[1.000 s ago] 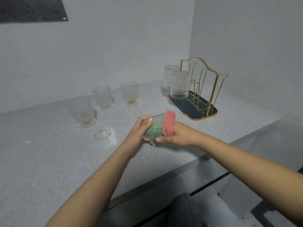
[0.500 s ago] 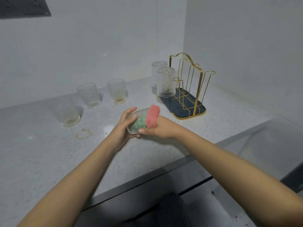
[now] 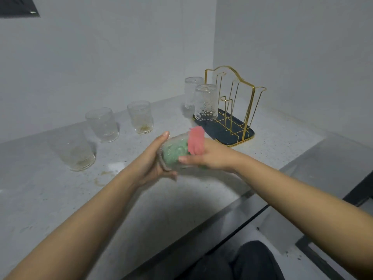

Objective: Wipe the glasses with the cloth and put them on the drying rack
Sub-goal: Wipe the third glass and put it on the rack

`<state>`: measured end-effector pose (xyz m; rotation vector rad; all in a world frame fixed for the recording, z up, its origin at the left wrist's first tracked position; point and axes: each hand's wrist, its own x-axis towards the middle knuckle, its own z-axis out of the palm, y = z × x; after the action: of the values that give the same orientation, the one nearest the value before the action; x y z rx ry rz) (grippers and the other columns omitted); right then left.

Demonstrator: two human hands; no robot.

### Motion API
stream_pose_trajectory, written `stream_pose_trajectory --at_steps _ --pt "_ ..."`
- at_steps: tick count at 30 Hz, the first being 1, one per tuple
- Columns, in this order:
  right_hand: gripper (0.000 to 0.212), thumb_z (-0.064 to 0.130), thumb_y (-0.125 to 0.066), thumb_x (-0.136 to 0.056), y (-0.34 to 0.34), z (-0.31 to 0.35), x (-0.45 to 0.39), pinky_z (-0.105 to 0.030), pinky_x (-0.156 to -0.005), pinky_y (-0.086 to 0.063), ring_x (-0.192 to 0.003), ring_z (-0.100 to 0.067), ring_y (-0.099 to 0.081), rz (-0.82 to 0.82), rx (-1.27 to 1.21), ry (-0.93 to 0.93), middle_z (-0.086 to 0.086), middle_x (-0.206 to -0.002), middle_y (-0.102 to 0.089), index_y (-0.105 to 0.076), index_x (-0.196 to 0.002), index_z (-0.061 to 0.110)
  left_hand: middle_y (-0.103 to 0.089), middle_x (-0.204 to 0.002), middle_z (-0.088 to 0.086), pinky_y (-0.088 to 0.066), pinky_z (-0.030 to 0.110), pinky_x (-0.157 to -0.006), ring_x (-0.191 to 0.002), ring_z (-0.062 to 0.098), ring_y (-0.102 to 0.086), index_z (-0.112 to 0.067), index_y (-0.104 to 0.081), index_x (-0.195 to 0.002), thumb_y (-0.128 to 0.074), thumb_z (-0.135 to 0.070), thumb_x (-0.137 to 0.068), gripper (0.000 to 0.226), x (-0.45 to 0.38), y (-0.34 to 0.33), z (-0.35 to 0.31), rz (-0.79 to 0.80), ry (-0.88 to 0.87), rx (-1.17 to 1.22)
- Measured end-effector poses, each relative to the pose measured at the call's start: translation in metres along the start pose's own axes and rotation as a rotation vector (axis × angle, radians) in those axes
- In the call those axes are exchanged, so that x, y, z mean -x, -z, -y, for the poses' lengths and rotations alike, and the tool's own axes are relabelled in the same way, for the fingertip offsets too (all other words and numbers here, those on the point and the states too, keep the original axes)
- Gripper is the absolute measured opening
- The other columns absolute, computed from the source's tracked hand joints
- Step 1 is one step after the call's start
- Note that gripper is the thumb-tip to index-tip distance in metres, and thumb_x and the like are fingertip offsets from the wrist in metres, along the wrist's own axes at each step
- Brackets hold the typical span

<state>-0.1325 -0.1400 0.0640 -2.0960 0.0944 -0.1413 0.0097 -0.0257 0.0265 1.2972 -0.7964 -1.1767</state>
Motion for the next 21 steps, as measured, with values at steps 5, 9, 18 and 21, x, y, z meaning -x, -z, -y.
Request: stream_pose_trajectory --at_steps 5,9,18,21 --pt "0.028 0.004 -0.051 -0.09 -0.01 0.001 -0.006 -0.028 -0.096 -0.047 -0.104 -0.023 -0.06 0.134 -0.226 0.037 -0.03 -0.116 -0.059 -0.053 -0.117 0.004 -0.066 -0.08 0.014 -0.045 0.028 -0.041 -0.058 0.024 -0.061 -0.009 -0.056 -0.115 -0.059 -0.054 -0.087 0.053 0.001 0.012 0.015 -0.105 -0.284 -0.15" --pt "0.039 0.03 -0.06 -0.088 -0.03 -0.009 -0.005 -0.03 -0.094 -0.045 -0.102 -0.023 -0.059 0.148 0.631 0.077 -0.013 -0.111 -0.065 -0.058 -0.117 0.003 -0.067 -0.064 0.008 -0.047 0.02 -0.035 -0.039 0.016 -0.058 -0.012 -0.068 -0.096 -0.05 -0.06 -0.084 0.052 0.016 0.022 0.003 0.046 0.189 0.05" --pt "0.009 0.012 -0.074 -0.076 0.006 0.044 -0.008 -0.029 -0.066 -0.055 -0.069 -0.014 -0.066 0.194 0.188 -0.083 0.002 -0.072 -0.07 -0.066 -0.075 0.016 -0.063 -0.124 0.016 -0.047 0.05 -0.101 -0.109 0.033 -0.064 -0.008 -0.043 -0.142 -0.08 -0.049 -0.071 0.09 0.023 0.046 0.005 0.596 0.083 0.12" --pt "0.015 0.01 -0.072 -0.077 0.008 0.038 -0.013 -0.021 -0.049 -0.044 -0.057 -0.011 -0.054 0.126 0.073 -0.078 -0.003 -0.073 -0.061 -0.059 -0.085 0.008 -0.07 -0.111 0.018 -0.055 0.047 -0.092 -0.095 0.033 -0.071 -0.01 -0.059 -0.125 -0.093 -0.044 -0.051 0.088 0.022 0.027 -0.001 0.458 0.068 0.115"
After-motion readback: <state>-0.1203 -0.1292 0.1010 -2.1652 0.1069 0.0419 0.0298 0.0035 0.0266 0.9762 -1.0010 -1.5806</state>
